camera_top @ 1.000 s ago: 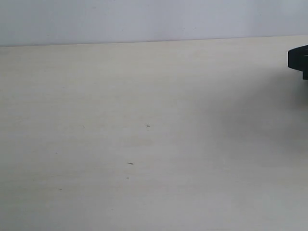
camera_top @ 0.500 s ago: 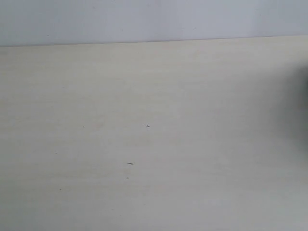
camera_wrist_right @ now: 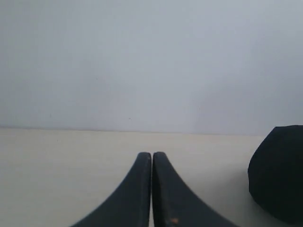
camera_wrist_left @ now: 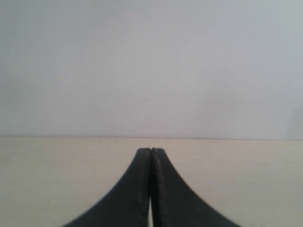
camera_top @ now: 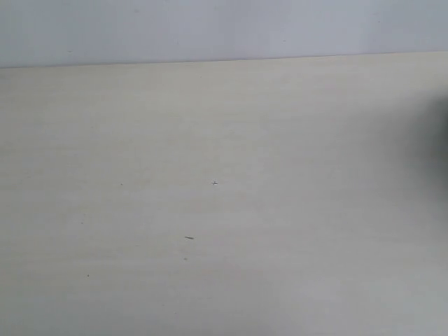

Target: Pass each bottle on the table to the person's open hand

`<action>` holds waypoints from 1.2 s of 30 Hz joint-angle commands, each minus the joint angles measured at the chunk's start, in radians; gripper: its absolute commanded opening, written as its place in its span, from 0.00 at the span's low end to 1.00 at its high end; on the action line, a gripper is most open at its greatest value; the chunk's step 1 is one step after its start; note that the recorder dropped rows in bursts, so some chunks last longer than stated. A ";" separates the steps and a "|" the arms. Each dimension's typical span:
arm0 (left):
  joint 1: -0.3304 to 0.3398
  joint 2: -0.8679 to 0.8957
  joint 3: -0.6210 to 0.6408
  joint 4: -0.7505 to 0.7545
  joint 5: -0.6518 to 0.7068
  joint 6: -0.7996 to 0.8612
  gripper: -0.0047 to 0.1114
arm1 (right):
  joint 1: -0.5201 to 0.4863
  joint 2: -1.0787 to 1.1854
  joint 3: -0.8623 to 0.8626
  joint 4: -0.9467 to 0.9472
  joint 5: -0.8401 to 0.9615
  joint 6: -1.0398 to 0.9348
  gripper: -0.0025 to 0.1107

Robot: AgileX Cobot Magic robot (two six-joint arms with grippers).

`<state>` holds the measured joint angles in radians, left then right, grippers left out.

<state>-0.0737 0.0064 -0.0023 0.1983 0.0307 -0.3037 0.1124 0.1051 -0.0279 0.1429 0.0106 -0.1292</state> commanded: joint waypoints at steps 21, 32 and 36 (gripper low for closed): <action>0.002 -0.006 0.002 -0.004 -0.002 0.002 0.04 | -0.007 -0.105 0.028 -0.011 0.047 -0.043 0.03; 0.002 -0.006 0.002 -0.004 -0.002 0.002 0.04 | -0.007 -0.105 0.028 -0.011 0.047 -0.043 0.03; 0.002 -0.006 0.002 -0.004 -0.002 0.002 0.04 | -0.007 -0.105 0.028 -0.011 0.047 -0.045 0.03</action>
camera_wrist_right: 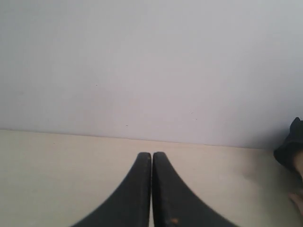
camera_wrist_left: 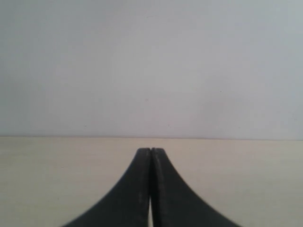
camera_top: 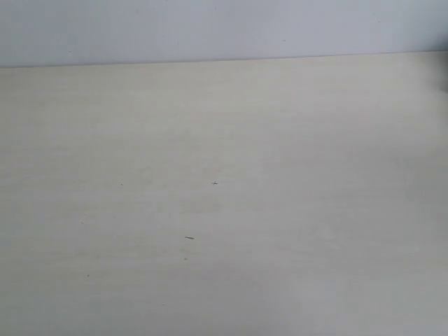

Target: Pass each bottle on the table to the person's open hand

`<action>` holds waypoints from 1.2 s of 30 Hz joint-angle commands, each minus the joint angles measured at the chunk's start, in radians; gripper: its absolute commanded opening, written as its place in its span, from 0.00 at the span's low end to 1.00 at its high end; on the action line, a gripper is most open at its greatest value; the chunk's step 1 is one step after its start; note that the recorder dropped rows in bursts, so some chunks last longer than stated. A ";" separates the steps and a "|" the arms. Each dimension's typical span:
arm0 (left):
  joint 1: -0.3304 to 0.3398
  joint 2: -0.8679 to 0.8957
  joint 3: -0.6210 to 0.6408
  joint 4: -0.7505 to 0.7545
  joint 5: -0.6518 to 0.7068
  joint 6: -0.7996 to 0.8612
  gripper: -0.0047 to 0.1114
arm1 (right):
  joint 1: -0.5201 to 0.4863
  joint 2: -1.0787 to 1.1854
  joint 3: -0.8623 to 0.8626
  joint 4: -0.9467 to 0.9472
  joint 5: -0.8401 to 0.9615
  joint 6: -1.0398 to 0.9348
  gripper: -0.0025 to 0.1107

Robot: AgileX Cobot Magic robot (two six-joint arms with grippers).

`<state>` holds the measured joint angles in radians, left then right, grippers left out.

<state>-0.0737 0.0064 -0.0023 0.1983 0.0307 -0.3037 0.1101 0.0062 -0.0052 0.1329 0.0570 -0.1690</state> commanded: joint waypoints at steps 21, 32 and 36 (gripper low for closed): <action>0.002 -0.006 0.002 -0.004 -0.002 0.002 0.04 | -0.005 -0.006 0.005 -0.001 0.007 -0.003 0.03; 0.002 -0.006 0.002 -0.004 -0.002 0.002 0.04 | -0.005 -0.006 0.005 -0.001 0.093 -0.003 0.03; 0.002 -0.006 0.002 -0.004 -0.002 0.002 0.04 | -0.005 -0.006 0.005 -0.001 0.093 -0.003 0.03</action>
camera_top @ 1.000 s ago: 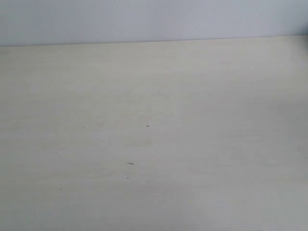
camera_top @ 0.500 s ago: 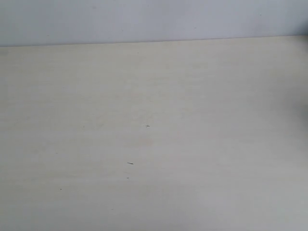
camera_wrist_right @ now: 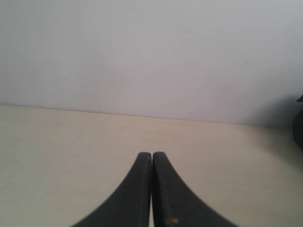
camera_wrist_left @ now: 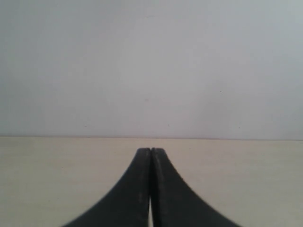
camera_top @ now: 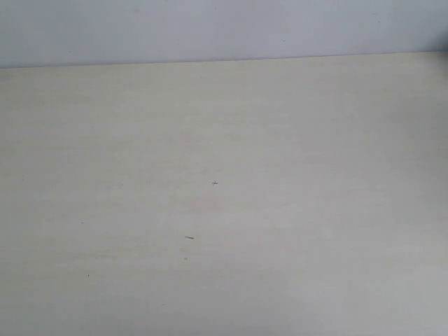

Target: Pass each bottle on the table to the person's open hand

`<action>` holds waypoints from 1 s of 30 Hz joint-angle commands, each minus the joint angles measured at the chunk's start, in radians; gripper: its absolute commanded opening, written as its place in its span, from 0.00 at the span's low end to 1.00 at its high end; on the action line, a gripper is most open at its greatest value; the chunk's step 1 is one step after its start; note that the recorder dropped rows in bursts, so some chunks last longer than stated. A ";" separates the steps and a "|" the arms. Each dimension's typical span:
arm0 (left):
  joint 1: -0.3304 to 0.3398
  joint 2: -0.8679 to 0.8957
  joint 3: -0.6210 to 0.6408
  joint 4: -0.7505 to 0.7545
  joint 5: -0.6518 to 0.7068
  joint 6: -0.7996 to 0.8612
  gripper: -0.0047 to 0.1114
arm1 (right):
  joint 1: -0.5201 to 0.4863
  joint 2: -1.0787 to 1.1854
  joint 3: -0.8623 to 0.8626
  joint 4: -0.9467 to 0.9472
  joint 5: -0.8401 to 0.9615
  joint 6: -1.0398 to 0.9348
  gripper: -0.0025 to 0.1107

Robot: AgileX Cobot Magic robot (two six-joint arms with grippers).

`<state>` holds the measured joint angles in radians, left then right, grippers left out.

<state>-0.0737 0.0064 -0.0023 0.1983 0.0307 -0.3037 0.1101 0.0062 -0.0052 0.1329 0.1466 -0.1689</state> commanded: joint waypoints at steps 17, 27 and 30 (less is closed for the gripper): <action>0.002 -0.006 0.002 -0.004 -0.002 0.002 0.04 | -0.005 -0.006 0.005 -0.001 0.003 -0.004 0.03; 0.002 -0.006 0.002 -0.004 -0.002 0.002 0.04 | -0.005 -0.006 0.005 -0.001 0.003 -0.004 0.03; 0.002 -0.006 0.002 -0.004 -0.002 0.002 0.04 | -0.005 -0.006 0.005 -0.001 0.003 -0.004 0.03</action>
